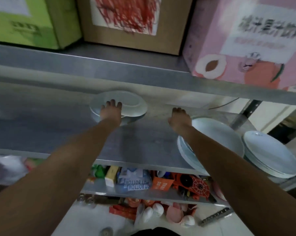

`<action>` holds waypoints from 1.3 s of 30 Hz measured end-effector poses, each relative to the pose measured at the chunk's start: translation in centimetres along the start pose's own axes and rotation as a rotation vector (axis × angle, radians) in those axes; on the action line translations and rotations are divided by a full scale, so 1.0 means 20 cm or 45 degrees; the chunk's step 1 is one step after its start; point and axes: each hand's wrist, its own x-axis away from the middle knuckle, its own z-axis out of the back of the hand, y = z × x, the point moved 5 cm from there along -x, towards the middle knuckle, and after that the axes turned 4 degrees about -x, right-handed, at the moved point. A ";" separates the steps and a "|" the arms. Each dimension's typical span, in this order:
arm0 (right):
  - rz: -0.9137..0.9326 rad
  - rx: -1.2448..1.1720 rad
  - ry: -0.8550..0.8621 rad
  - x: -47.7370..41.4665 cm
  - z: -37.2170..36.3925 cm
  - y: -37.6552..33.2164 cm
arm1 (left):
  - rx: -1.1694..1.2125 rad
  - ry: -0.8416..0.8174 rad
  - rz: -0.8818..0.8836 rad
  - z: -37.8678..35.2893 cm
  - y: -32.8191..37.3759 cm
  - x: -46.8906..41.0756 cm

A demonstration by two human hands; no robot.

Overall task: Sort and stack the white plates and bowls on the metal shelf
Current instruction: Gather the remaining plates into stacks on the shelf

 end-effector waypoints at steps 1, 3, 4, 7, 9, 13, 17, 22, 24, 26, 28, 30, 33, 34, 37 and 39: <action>0.073 0.032 -0.030 -0.02 -0.03 -0.11 | -0.039 -0.006 -0.010 -0.02 -0.10 -0.02; 0.198 0.104 -0.045 -0.06 -0.11 -0.31 | -0.086 -0.024 -0.029 -0.06 -0.27 -0.07; 0.254 0.147 -0.038 -0.07 -0.13 -0.40 | -0.094 -0.040 -0.036 -0.08 -0.33 -0.09; 0.374 0.266 -0.027 -0.13 -0.21 -0.62 | -0.109 -0.057 -0.083 -0.13 -0.48 -0.17; 0.399 0.341 -0.043 -0.17 -0.25 -0.71 | -0.115 -0.084 -0.129 -0.16 -0.54 -0.21; 0.498 0.557 0.310 -0.18 -0.20 -0.87 | -0.120 -0.085 -0.207 -0.19 -0.61 -0.30; 0.534 0.578 0.414 -0.23 -0.23 -0.96 | -0.152 -0.013 -0.280 -0.19 -0.65 -0.38; 0.483 0.599 0.390 -0.27 -0.27 -1.00 | -0.068 0.051 -0.300 -0.20 -0.67 -0.45; 0.447 0.585 0.317 -0.27 -0.28 -1.01 | -0.059 0.046 -0.339 -0.20 -0.64 -0.47; 0.329 0.572 0.165 -0.27 -0.30 -0.99 | -0.062 0.067 -0.385 -0.20 -0.61 -0.48; 0.297 0.432 0.135 -0.28 -0.34 -0.95 | -0.051 0.062 -0.408 -0.20 -0.59 -0.49; 0.263 0.274 0.214 -0.28 -0.33 -0.89 | -0.049 0.052 -0.418 -0.20 -0.56 -0.49; 0.365 0.309 0.349 -0.26 -0.24 -0.86 | -0.045 0.068 -0.424 -0.18 -0.51 -0.49; 0.420 0.397 0.424 -0.25 -0.21 -0.85 | -0.041 0.070 -0.424 -0.17 -0.49 -0.49; 0.545 0.518 0.577 -0.20 -0.14 -0.79 | 0.008 0.065 -0.405 -0.14 -0.42 -0.50; 0.663 0.484 0.723 -0.16 -0.08 -0.77 | 0.028 0.066 -0.391 -0.11 -0.35 -0.48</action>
